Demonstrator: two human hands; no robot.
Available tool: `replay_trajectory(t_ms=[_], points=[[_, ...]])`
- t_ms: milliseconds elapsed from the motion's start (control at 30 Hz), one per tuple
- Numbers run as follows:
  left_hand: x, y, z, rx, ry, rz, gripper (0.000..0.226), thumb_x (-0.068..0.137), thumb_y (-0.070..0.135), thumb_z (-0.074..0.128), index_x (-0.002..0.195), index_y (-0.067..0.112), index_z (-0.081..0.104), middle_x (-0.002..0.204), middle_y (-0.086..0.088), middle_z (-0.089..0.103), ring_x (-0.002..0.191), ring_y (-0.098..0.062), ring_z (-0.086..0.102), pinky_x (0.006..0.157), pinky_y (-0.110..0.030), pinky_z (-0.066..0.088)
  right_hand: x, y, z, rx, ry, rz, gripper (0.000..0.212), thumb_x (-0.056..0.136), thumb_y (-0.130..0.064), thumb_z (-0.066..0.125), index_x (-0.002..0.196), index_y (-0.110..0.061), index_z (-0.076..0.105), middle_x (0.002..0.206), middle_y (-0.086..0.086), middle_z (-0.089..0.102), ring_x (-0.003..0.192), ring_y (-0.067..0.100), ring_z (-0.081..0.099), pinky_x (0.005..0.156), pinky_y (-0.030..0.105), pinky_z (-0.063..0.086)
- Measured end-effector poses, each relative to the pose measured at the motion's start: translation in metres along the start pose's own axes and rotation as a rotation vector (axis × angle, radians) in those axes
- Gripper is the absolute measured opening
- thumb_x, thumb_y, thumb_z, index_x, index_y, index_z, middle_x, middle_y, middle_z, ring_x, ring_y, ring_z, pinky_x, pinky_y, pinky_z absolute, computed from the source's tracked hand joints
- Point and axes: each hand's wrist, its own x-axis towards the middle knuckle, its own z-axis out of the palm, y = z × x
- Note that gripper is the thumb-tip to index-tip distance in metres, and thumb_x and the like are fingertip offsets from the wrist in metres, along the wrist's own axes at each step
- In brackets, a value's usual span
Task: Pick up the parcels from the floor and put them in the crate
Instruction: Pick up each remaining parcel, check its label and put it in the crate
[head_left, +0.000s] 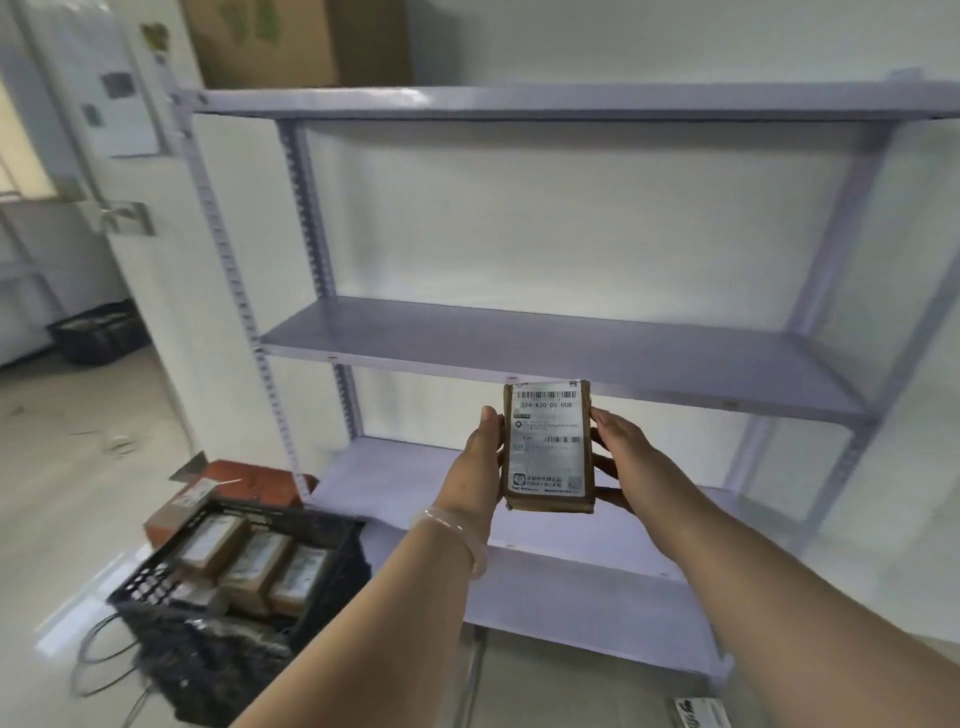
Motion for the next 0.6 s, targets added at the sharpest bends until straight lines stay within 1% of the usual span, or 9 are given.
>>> replay_trajectory(t_ms=[67,133,200,267,333,400,433,533,600], points=[[0.001,0.016,-0.051,0.003,0.030,0.014,0.039,0.096,0.057,0.032,0.110,0.032,0.057,0.113,0.011,0.065,0.104,-0.010,0.061,0.106,-0.042,0.043,0.014,-0.008,0.051,-0.003,-0.047,-0.003,0.024,0.099,-0.051,0.030,0.108,-0.044,0.051,0.115,-0.011,0.056,0.120,0.018,0.051,0.104,0.047,0.044],[0.000,0.035,-0.107,0.006,0.066,0.032,0.034,0.097,0.054,0.032,0.094,0.034,0.060,0.100,0.012,0.068,0.097,-0.008,0.063,0.100,-0.038,0.046,0.029,-0.014,0.111,0.020,-0.093,0.006,0.034,0.099,-0.052,0.031,0.126,-0.037,0.047,0.121,-0.007,0.054,0.120,0.018,0.051,0.104,0.047,0.044],[0.000,0.051,-0.168,0.017,0.111,0.033,0.035,0.096,0.055,0.032,0.091,0.036,0.061,0.097,0.010,0.070,0.096,-0.010,0.065,0.096,-0.035,0.047,0.042,-0.021,0.173,0.030,-0.157,0.019,0.039,0.099,-0.051,0.032,0.132,-0.034,0.044,0.126,-0.004,0.053,0.119,0.018,0.050,0.104,0.047,0.044],[0.003,0.063,-0.228,-0.002,0.159,0.031,0.039,0.095,0.058,0.033,0.091,0.036,0.064,0.095,0.010,0.073,0.100,-0.013,0.065,0.102,-0.039,0.043,0.053,-0.029,0.233,0.040,-0.222,0.015,0.035,0.099,-0.051,0.031,0.128,-0.036,0.044,0.124,-0.005,0.053,0.119,0.018,0.050,0.104,0.046,0.044],[0.008,0.071,-0.283,-0.037,0.203,0.028,0.042,0.093,0.060,0.034,0.107,0.034,0.064,0.099,0.011,0.073,0.105,-0.016,0.064,0.109,-0.045,0.038,0.064,-0.036,0.285,0.067,-0.275,0.014,0.034,0.099,-0.052,0.032,0.127,-0.037,0.045,0.123,-0.005,0.053,0.119,0.018,0.050,0.105,0.046,0.043],[0.012,0.078,-0.327,-0.056,0.232,0.036,0.053,0.093,0.060,0.034,0.130,0.028,0.053,0.106,0.010,0.070,0.107,-0.017,0.063,0.107,-0.047,0.040,0.076,-0.039,0.329,0.081,-0.321,0.026,0.041,0.097,-0.055,0.033,0.132,-0.036,0.044,0.128,-0.005,0.053,0.122,0.018,0.050,0.106,0.046,0.043],[0.015,0.080,-0.346,-0.070,0.239,0.032,0.056,0.094,0.060,0.034,0.136,0.026,0.048,0.111,0.008,0.068,0.106,-0.017,0.063,0.104,-0.045,0.043,0.081,-0.038,0.348,0.077,-0.341,0.035,0.046,0.096,-0.058,0.033,0.135,-0.036,0.043,0.132,-0.006,0.052,0.125,0.018,0.049,0.106,0.047,0.042],[0.022,0.080,-0.392,-0.103,0.265,-0.005,0.062,0.094,0.060,0.032,0.143,0.023,0.040,0.127,0.002,0.061,0.114,-0.020,0.059,0.100,-0.044,0.046,0.097,-0.033,0.394,0.011,-0.390,0.056,0.060,0.085,-0.072,0.034,0.138,-0.044,0.039,0.141,-0.008,0.048,0.132,0.019,0.044,0.109,0.049,0.037],[0.030,0.076,-0.417,-0.107,0.286,-0.012,0.062,0.094,0.060,0.032,0.142,0.022,0.040,0.123,0.004,0.062,0.113,-0.020,0.059,0.093,-0.040,0.049,0.109,-0.030,0.419,-0.029,-0.411,0.051,0.066,0.079,-0.078,0.033,0.137,-0.046,0.040,0.142,-0.008,0.049,0.133,0.019,0.043,0.110,0.051,0.035]])
